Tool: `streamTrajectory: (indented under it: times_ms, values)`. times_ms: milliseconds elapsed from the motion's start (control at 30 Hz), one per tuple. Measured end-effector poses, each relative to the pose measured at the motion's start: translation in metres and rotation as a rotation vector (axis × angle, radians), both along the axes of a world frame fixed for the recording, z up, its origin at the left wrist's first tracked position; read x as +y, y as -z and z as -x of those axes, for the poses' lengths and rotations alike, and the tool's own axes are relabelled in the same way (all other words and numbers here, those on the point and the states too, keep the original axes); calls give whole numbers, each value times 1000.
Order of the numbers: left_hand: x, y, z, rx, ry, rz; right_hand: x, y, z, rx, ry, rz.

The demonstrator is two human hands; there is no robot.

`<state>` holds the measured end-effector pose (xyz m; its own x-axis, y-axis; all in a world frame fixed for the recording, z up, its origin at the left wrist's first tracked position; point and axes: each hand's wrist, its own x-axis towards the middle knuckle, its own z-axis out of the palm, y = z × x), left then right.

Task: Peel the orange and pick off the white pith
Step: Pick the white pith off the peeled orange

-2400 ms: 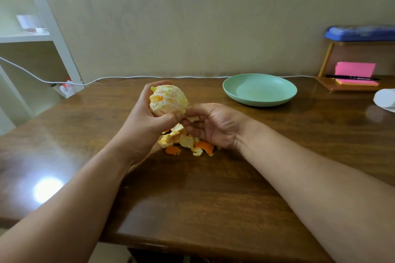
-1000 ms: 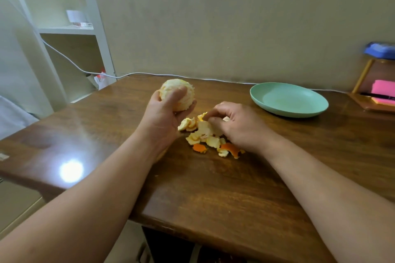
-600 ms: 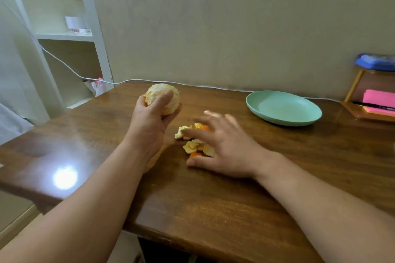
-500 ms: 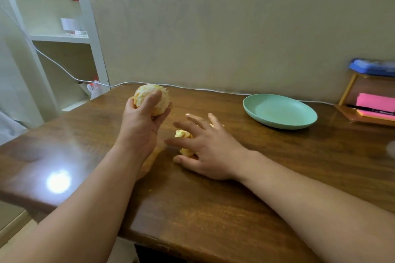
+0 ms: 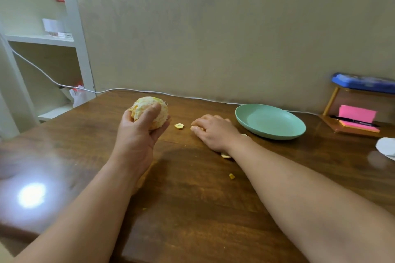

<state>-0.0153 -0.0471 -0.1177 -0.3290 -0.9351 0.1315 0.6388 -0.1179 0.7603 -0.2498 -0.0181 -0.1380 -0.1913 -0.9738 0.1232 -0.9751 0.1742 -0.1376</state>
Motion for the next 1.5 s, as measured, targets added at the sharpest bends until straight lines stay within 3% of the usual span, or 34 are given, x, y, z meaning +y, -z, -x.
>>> streamTrajectory:
  times_ms: [167,233,367,500,567,700,767,900,1000,1133,1233,1400,1500]
  values:
    - [1,-1,2,2,16,-6,19,-23,18,-184,-66,202]
    - [2,-1,2,-8,32,-1,51,-31,21,-99,-106,221]
    - [1,3,7,-43,58,9,120,-15,16,235,-270,57]
    - [3,6,10,-77,77,43,86,-9,33,330,-234,73]
    - [6,7,12,-108,92,58,64,-5,44,311,-182,74]
    - [6,9,14,-183,66,89,50,-2,40,41,-72,232]
    - [5,10,15,-227,44,93,71,-7,27,-32,-119,265]
    - [-5,17,21,-276,7,71,117,-6,14,147,-330,40]
    - [-16,19,29,-307,9,47,96,-5,27,235,-247,99]
    - [-35,16,38,-291,-18,21,54,-3,20,107,-61,241]
    - [-45,16,40,-249,-50,23,11,-2,-20,122,-136,235]
    - [-52,18,32,-244,-134,38,-34,-7,-52,187,-191,6]
    - [-54,17,30,-228,-152,20,-24,-6,-37,262,-204,82]
